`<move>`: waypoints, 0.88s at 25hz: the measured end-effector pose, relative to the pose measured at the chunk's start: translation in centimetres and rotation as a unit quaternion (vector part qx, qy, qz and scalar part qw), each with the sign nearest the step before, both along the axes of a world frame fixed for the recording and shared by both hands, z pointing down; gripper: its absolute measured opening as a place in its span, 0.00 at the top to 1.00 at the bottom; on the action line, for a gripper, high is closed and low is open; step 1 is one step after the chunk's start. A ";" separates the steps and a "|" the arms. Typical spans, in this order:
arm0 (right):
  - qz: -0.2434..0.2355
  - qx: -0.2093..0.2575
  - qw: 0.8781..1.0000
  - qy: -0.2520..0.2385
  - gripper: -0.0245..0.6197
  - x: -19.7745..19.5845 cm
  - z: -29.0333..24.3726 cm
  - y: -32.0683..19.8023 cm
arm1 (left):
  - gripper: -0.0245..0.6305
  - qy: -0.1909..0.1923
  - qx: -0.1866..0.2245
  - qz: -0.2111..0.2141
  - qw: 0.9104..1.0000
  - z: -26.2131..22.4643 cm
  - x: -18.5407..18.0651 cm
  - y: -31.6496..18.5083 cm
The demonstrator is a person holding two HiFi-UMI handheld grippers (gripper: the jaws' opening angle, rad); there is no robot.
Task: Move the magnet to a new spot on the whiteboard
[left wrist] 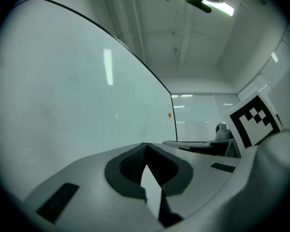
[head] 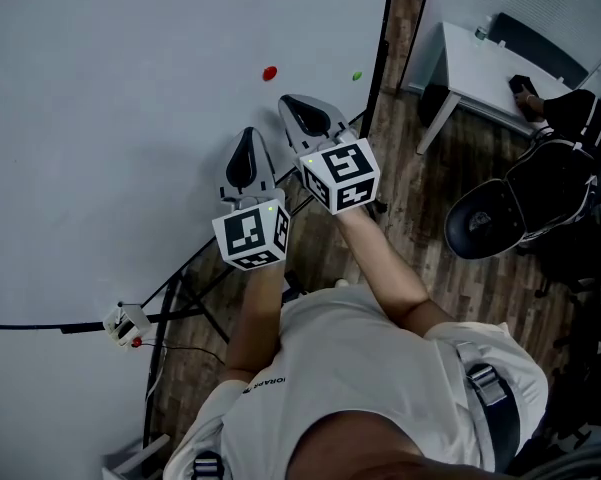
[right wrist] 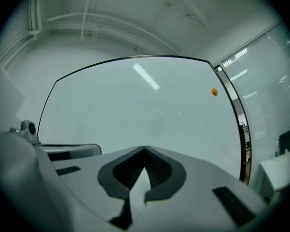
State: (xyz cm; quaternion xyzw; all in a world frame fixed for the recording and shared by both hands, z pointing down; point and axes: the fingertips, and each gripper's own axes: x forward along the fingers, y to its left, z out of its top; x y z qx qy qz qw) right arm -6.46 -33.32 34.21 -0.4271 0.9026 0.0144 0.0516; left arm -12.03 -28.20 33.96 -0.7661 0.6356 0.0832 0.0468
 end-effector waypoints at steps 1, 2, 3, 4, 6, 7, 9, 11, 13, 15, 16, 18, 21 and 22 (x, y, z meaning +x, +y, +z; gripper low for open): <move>0.001 0.000 1.000 0.000 0.94 0.0 0.0 0.1 | 0.96 0.000 0.000 0.000 1.000 0.0 0.0 0.0; 0.001 0.000 1.000 0.000 0.94 0.1 0.0 0.2 | 0.96 0.001 0.000 0.001 1.000 0.0 0.0 -0.1; 0.002 0.000 1.000 0.000 0.94 0.2 0.0 0.3 | 0.96 0.000 0.001 0.001 1.000 -0.1 0.1 -0.1; 0.003 0.000 1.000 -0.001 0.94 0.2 0.0 0.4 | 0.96 0.000 0.001 0.002 1.000 -0.1 0.2 0.0; 0.003 0.000 1.000 -0.001 0.94 0.3 0.0 0.6 | 0.96 0.000 0.001 0.003 1.000 -0.1 0.3 0.0; 0.003 0.001 1.000 -0.002 0.94 0.3 0.0 0.7 | 0.96 0.000 0.001 0.004 1.000 0.0 0.3 0.0; 0.003 0.002 1.000 -0.002 0.94 0.3 0.0 0.9 | 0.96 0.000 0.001 0.004 1.000 0.0 0.3 0.0; 0.002 0.002 1.000 -0.001 0.94 0.2 0.0 1.1 | 0.96 0.000 0.001 0.004 1.000 0.0 0.2 0.0; 0.001 0.003 1.000 0.000 0.94 0.1 0.0 1.3 | 0.96 -0.001 0.001 0.004 1.000 -0.2 0.2 0.0; 0.001 0.003 1.000 0.002 0.94 0.2 0.0 1.4 | 0.96 -0.001 0.002 0.003 1.000 -0.3 0.3 0.0; 0.001 0.003 1.000 0.003 0.94 0.3 0.0 1.5 | 0.96 -0.001 0.002 0.003 1.000 -0.3 0.3 0.1; 0.001 0.002 1.000 0.004 0.94 0.3 0.2 1.7 | 0.96 0.000 0.002 0.002 1.000 -0.2 0.2 0.1; 0.001 0.002 1.000 0.005 0.94 0.1 0.4 2.0 | 0.96 0.001 0.001 0.002 1.000 0.1 -0.2 0.2; 0.001 0.003 1.000 0.006 0.94 0.1 0.5 2.1 | 0.96 0.001 0.001 0.002 1.000 0.1 -0.2 0.2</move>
